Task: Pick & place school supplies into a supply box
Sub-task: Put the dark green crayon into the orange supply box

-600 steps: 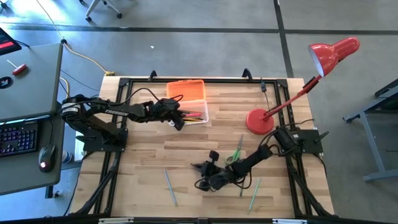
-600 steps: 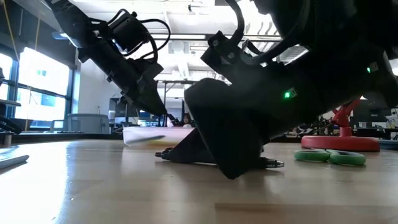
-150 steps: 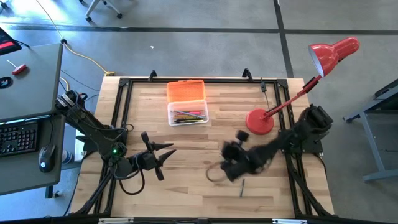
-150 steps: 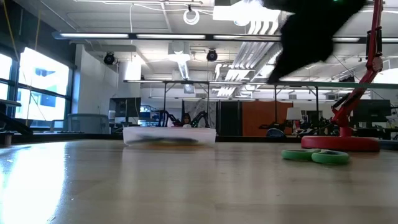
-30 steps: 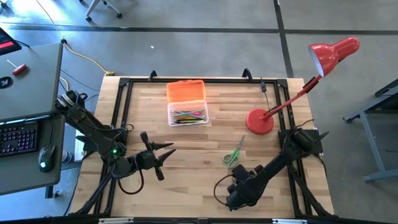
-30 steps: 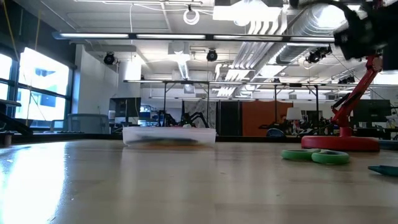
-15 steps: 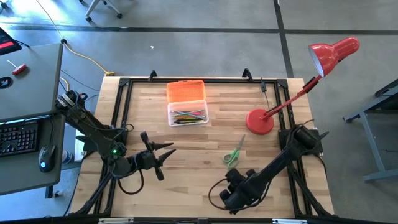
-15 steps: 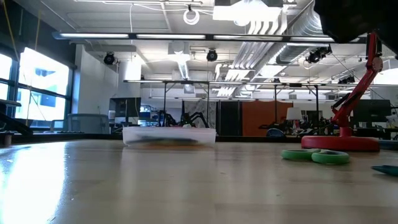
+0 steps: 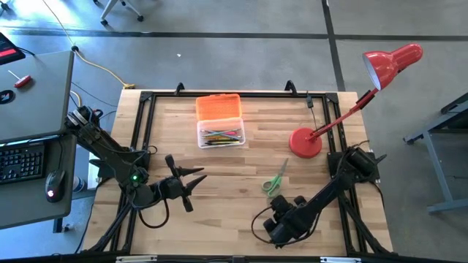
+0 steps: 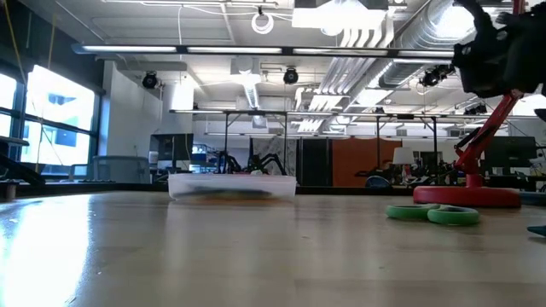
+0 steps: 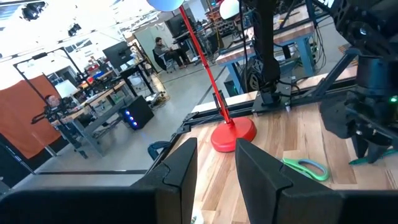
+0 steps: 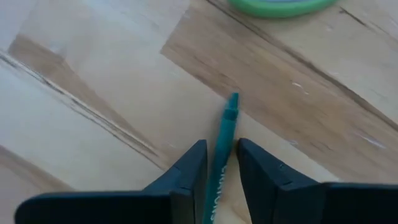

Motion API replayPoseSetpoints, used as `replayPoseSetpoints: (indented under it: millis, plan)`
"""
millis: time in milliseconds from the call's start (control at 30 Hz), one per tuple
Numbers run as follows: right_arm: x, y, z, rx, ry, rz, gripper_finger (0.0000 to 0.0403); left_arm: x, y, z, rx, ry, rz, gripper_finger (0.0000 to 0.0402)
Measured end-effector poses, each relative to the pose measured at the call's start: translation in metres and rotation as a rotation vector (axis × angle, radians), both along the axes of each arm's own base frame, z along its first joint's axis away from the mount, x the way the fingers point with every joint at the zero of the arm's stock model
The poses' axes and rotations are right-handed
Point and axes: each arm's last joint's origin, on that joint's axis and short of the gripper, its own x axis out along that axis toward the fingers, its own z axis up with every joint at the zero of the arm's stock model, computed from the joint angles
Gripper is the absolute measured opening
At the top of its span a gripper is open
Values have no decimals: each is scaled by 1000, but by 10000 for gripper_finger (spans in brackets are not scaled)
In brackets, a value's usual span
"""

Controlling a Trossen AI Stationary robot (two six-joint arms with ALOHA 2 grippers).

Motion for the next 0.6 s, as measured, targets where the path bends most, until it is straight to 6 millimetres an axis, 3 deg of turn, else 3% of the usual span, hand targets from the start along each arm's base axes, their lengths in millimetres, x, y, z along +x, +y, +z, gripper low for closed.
replayPoseSetpoints:
  millis: [300, 600]
  plan:
    - [-9, -11, -24, -74, -63, 42, 67, 0, 0, 0, 0, 0, 0, 140]
    - [-13, -19, -31, -160, -85, 137, 8, 0, 0, 0, 2, 2, 0, 140]
